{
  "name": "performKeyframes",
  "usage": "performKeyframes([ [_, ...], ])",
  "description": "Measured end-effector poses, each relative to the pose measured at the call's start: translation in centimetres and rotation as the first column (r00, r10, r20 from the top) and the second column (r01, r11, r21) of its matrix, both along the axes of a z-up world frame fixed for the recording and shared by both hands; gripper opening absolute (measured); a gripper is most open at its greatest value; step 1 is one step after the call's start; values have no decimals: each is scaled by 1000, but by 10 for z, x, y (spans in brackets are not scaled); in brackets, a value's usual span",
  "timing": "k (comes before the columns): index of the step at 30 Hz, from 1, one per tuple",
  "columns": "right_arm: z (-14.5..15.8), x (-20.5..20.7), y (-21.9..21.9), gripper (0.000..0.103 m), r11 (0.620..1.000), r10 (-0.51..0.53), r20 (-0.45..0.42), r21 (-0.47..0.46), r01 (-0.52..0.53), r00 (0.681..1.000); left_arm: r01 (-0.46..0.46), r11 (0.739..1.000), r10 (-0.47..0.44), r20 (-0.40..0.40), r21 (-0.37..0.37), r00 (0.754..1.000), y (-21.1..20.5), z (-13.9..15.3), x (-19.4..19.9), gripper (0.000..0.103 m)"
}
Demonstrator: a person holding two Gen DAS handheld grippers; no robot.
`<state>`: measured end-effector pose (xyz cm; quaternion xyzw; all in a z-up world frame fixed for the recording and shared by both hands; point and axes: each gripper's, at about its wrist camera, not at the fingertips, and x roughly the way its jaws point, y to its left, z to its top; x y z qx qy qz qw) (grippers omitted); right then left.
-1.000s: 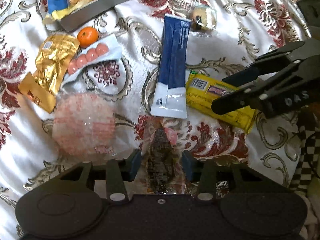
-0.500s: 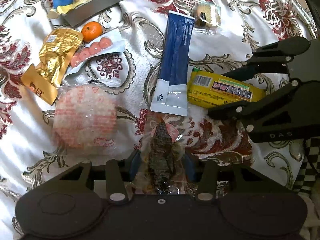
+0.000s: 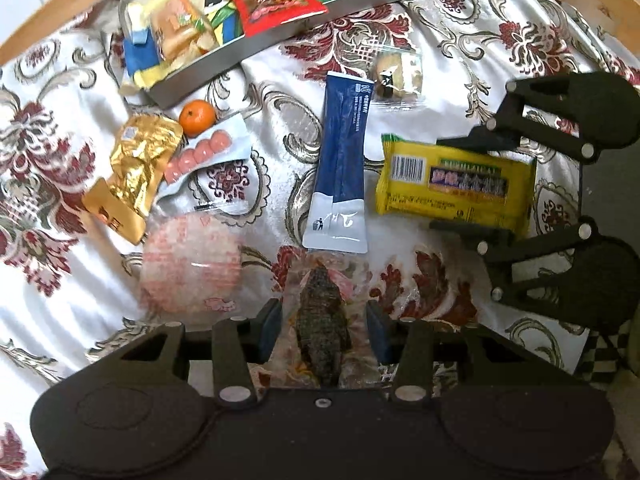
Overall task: Organize snacks
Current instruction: 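Carry the dried-fish pack toward the tray with the left tool while the right tool carries the yellow pack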
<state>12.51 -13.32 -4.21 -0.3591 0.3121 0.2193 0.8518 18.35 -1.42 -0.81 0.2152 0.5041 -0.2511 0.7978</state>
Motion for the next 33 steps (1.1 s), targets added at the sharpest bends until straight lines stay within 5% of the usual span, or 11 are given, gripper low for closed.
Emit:
performKeyframes([
  [6, 0, -9, 4, 51, 997, 44, 104, -75, -36, 994, 18, 999, -19, 31, 38, 999, -2, 11, -11, 47],
  [20, 9, -17, 1, 51, 995, 68, 201, -81, -53, 977, 17, 996, -24, 88, 83, 996, -8, 44, -30, 47],
  [33, 35, 0, -19, 51, 999, -35, 354, 12, 33, 935, -33, 999, 33, 260, -5, 965, -25, 73, -9, 47],
])
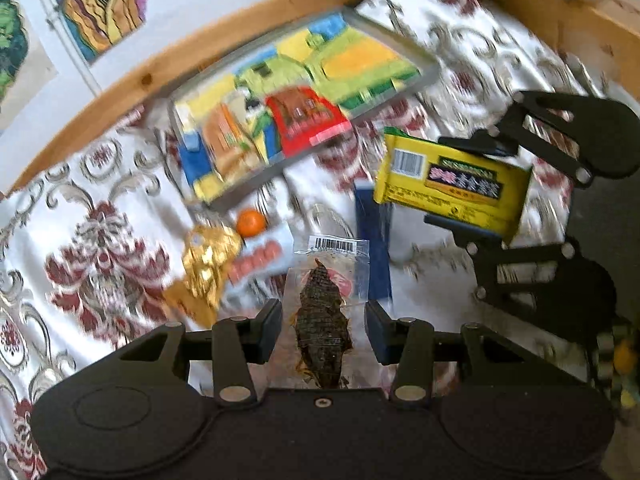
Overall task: Organize snacks
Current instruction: 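Carry the dried-fish pack toward the tray with the left tool while the right tool carries the yellow pack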
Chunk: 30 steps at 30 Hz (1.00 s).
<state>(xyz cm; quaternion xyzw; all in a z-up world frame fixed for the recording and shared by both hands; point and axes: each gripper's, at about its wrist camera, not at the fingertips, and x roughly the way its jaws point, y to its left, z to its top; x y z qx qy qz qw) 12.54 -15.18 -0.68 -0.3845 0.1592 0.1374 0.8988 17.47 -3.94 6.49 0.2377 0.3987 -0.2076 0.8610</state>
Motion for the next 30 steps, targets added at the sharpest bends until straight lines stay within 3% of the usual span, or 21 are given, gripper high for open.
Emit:
performKeyframes([
  [11, 11, 41, -15, 51, 998, -69, 163, 14, 67, 984, -90, 984, 115, 169, -152, 979, -13, 2, 51, 47],
  [16, 14, 79, -27, 51, 991, -129, 215, 69, 117, 968, -144, 956, 205, 232, -254, 951, -17, 5, 86, 47],
  [24, 20, 139, -54, 52, 960, -238, 183, 196, 202, 954, -197, 897, 329, 300, -396, 895, -40, 10, 156, 47],
  [30, 23, 164, -65, 52, 957, -240, 147, 201, 208, 960, -222, 884, 348, 261, -412, 901, -67, -7, 200, 47],
])
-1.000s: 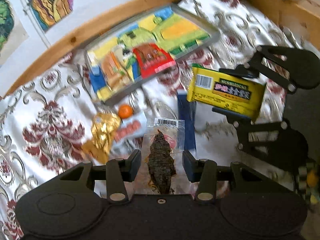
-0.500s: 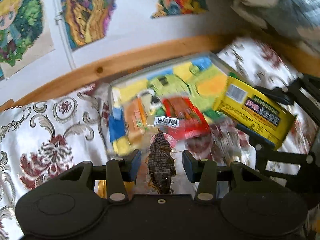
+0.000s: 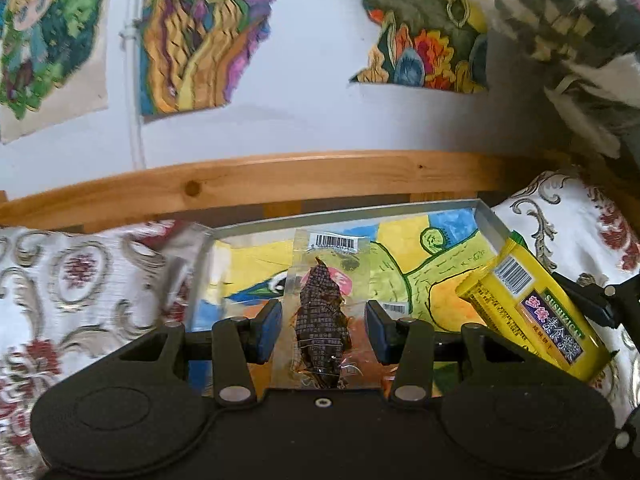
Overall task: Organize snacks
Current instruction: 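Carry the dried-fish pack toward the tray with the left tool while the right tool carries the yellow pack, then open the left tool over the tray while the right tool releases the yellow pack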
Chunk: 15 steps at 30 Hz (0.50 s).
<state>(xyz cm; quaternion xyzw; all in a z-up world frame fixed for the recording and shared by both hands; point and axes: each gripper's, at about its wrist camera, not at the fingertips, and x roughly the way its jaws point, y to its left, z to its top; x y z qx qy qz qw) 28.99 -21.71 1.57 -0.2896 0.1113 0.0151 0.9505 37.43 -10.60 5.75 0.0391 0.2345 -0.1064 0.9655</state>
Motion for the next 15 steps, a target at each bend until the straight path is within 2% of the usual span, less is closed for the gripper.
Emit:
performKeyframes([
  [4, -6, 18, -14, 52, 999, -22, -31, 49, 24, 999, -4, 1000, 3, -33, -7, 999, -17, -11, 19, 47],
  [11, -25, 39, -35, 51, 988, -56, -141, 133, 75, 988, -57, 998, 54, -104, -26, 993, -31, -33, 37, 47],
  [15, -28, 41, -40, 49, 983, -57, -167, 162, 84, 984, -74, 997, 72, -112, -16, 991, -34, -37, 39, 48],
])
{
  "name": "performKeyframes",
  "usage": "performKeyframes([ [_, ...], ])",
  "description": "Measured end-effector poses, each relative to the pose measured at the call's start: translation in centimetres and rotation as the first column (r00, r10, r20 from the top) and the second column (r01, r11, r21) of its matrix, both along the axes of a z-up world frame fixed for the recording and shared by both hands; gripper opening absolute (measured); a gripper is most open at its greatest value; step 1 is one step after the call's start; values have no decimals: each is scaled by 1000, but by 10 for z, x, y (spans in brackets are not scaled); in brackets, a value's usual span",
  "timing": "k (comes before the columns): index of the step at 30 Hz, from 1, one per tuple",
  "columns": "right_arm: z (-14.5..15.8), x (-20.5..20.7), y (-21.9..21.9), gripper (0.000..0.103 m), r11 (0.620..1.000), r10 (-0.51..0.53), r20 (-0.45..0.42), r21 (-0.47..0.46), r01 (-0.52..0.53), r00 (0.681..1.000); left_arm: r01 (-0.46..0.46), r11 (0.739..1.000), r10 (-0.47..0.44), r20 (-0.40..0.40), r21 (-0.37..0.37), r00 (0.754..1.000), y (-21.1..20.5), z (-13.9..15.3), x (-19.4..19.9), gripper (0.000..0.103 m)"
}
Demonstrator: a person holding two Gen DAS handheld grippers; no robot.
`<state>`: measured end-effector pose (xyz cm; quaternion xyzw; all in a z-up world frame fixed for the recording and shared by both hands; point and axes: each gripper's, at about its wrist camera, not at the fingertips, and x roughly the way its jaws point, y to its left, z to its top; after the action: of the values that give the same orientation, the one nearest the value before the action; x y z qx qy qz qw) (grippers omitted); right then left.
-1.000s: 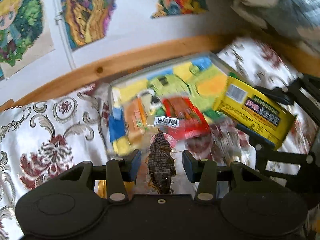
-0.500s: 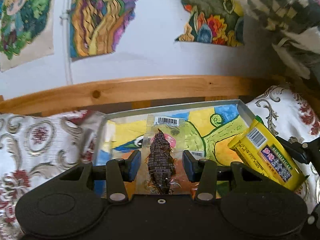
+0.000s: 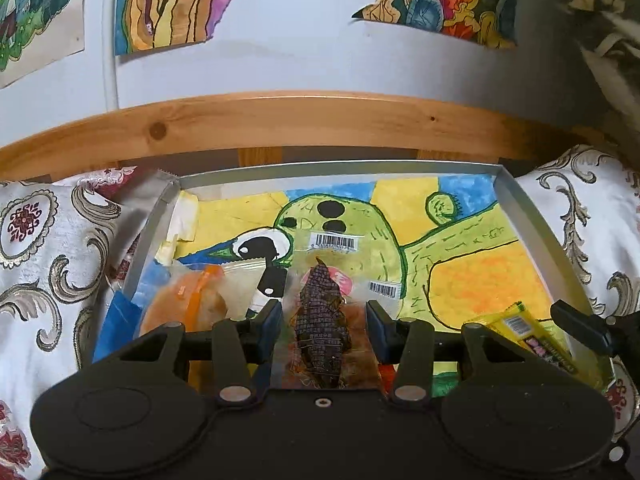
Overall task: Organize snacks
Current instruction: 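Open the left tool over the tray while the right tool releases the yellow pack, then move the left tool over the pink rice-cracker pack while the right tool moves over the blue tube pack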
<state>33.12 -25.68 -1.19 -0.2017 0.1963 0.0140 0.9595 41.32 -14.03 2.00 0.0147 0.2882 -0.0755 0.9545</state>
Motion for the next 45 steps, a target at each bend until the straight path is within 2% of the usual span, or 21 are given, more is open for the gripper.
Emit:
performKeyframes([
  [4, 1, 2, 1, 51, 1000, 0, -12, 2, 0, 1000, -14, 1000, 14, -20, -6, 1000, 2, -3, 3, 48],
  [8, 7, 1, 0, 67, 1000, -1, 12, 7, 1, 1000, -45, 998, 43, -47, -40, 998, 7, -4, 6, 53],
  [10, 11, -1, -2, 76, 1000, -11, 24, 26, 10, 1000, -49, 998, 47, -38, -41, 998, 8, -1, 3, 70],
  [12, 15, -2, -5, 90, 998, -24, 35, 54, 22, 999, -58, 998, 57, -20, -32, 998, 7, 4, -3, 81],
  [15, 22, -8, -9, 102, 993, -66, 51, 99, 61, 996, -56, 998, 56, -4, -36, 998, 8, 15, -11, 84],
  [21, 35, -32, -5, 103, 994, -79, 142, 84, 68, 987, -84, 996, 86, 80, -31, 993, 13, 44, -37, 101],
  [26, 53, -58, -10, 103, 986, -83, 208, 157, 50, 975, -94, 994, 101, 135, -55, 986, 22, 70, -70, 102],
  [33, 78, -92, -20, 103, 963, -92, 222, 267, 30, 971, -111, 991, 124, 204, -73, 971, 41, 95, -122, 102],
  [38, 87, -121, -17, 103, 957, -85, 245, 290, 11, 966, -114, 990, 129, 234, -79, 964, 55, 102, -162, 102],
  [41, 90, -142, -10, 103, 959, -72, 262, 282, -5, 962, -100, 993, 112, 241, -60, 964, 63, 102, -184, 102],
  [45, 90, -170, -3, 103, 957, -52, 277, 289, -32, 959, -77, 997, 74, 258, 4, 963, 67, 99, -211, 102],
])
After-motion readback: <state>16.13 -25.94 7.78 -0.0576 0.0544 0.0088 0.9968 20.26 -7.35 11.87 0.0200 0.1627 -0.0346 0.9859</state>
